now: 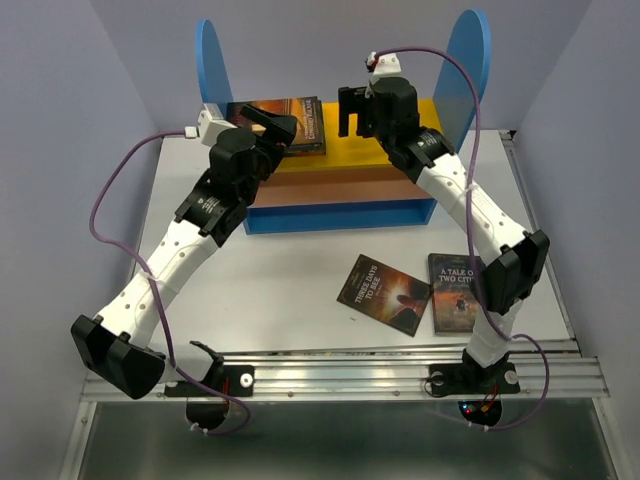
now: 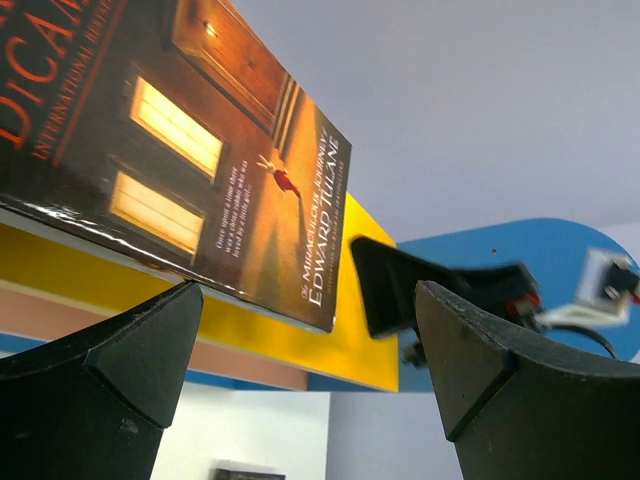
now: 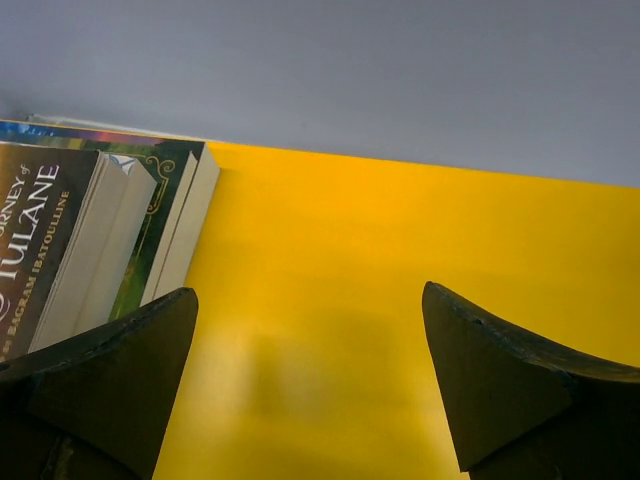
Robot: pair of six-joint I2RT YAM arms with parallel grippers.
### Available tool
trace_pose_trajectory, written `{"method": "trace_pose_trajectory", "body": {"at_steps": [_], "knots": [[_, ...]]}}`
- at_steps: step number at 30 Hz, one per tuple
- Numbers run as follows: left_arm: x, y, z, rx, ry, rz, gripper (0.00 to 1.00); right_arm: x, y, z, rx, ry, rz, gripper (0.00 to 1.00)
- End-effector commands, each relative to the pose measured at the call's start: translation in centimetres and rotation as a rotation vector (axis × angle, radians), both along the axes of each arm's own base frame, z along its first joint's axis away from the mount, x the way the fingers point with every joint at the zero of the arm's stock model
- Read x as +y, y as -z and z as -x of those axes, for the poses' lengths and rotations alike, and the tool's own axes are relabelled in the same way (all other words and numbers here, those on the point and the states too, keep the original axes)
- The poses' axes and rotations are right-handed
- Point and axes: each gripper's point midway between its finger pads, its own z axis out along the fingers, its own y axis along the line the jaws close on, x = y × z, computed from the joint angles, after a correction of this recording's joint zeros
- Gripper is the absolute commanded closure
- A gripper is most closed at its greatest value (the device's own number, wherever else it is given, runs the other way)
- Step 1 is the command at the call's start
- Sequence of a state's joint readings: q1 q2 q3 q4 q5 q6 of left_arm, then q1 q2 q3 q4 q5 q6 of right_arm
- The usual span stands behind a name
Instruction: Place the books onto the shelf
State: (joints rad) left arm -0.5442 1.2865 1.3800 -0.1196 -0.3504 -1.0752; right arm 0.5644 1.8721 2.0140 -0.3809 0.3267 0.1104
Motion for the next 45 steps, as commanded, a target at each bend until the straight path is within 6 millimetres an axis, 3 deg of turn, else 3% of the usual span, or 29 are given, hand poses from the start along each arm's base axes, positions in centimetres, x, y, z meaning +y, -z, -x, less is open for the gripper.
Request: {"method": "trace_pose_trajectory", "body": {"at_steps": [1, 4, 13, 14, 20, 21, 22, 23, 24, 25, 28, 29, 30, 31, 32, 33, 34, 35, 37, 38, 39, 40, 43, 45], "knots": [[1.7, -1.1, 0.3, -0.037, -0.009, -0.038, 0.01, -2.6, -4.9, 2.4, -0.100, 0.056, -0.011, 0.00], [2.0, -1.2, 0.3, -0.049, -0.003, -0.066, 0.01, -3.4, -6.0, 3.5, -0.123, 0.059, -0.027, 0.00], [3.0, -1.7, 0.4, -0.069, -0.004, -0.087, 0.01, -4.6, -5.8, 7.3, -0.117, 0.005, -0.044, 0.00], [3.0, -1.7, 0.4, -0.073, -0.003, -0.093, 0.01, -4.9, -4.4, 7.7, -0.092, 0.007, -0.032, 0.00], [2.6, -2.3, 0.2, -0.083, 0.026, -0.109, 0.01, -7.6, -1.6, 12.3, -0.031, 0.046, -0.130, 0.00], [2.4, -2.2, 0.2, -0.083, 0.041, -0.107, 0.01, -8.4, -2.2, 13.7, -0.044, 0.052, -0.169, 0.00], [2.1, -1.5, 0.5, -0.074, 0.063, -0.109, 0.01, -8.7, 0.9, 14.3, 0.011, 0.060, -0.164, 0.00], [1.2, -1.0, 0.9, -0.068, 0.114, -0.108, 0.01, -8.7, 1.9, 15.0, 0.039, 0.066, -0.209, 0.00], [0.9, -0.3, 1.3, -0.056, 0.138, -0.109, 0.01, -9.0, 2.3, 16.2, 0.048, 0.059, -0.237, 0.00], [0.2, 1.3, 2.0, -0.024, 0.179, -0.096, 0.01, -9.2, 5.2, 16.7, 0.107, 0.072, -0.230, 0.00], [-2.1, 2.5, 4.1, -0.025, 0.266, -0.077, 0.01, -9.9, 8.3, 17.7, 0.191, 0.131, -0.256, 0.00], [-2.7, 3.7, 4.6, -0.008, 0.280, -0.090, 0.01, -10.1, 10.1, 17.9, 0.238, 0.160, -0.260, 0.00], [-4.3, 4.3, 5.9, 0.003, 0.327, -0.103, 0.01, -10.3, 11.5, 18.3, 0.278, 0.169, -0.237, 0.00], [-4.8, 5.9, 6.7, 0.036, 0.335, -0.118, 0.01, -10.0, 12.6, 18.6, 0.311, 0.152, -0.228, 0.00], [-5.5, 7.1, 7.5, 0.063, 0.362, -0.120, 0.01, -10.3, 15.1, 18.9, 0.369, 0.165, -0.203, 0.00], [-6.2, 8.3, 8.3, 0.087, 0.393, -0.123, 0.01, -10.1, 16.5, 19.3, 0.406, 0.156, -0.191, 0.00], [-7.2, 11.2, 9.9, 0.145, 0.456, -0.137, 0.01, -9.8, 17.9, 19.7, 0.451, 0.139, -0.192, 0.00], [-7.6, 12.9, 10.8, 0.181, 0.489, -0.142, 0.01, -9.9, 20.3, 20.3, 0.511, 0.146, -0.176, 0.00], [-8.3, 16.5, 13.1, 0.290, 0.535, -0.133, 0.01, -10.6, 22.2, 20.4, 0.565, 0.170, -0.175, 0.00], [-8.1, 20.0, 14.6, 0.371, 0.552, -0.147, 0.01, -10.9, 22.9, 20.4, 0.583, 0.184, -0.173, 0.00], [-8.3, 21.5, 15.7, 0.411, 0.560, -0.139, 0.01, -11.1, 23.5, 20.4, 0.599, 0.191, -0.167, 0.00], [-8.1, 24.2, 17.1, 0.483, 0.563, -0.118, 0.01, -11.2, 24.5, 20.2, 0.625, 0.190, -0.162, 0.00], [-8.5, 27.2, 20.0, 0.567, 0.618, -0.088, 0.01, -10.6, 25.9, 19.6, 0.671, 0.153, -0.125, 0.00], [-9.2, 27.5, 21.2, 0.562, 0.650, -0.080, 0.01, -10.6, 26.8, 19.2, 0.690, 0.151, -0.107, 0.00]]}}
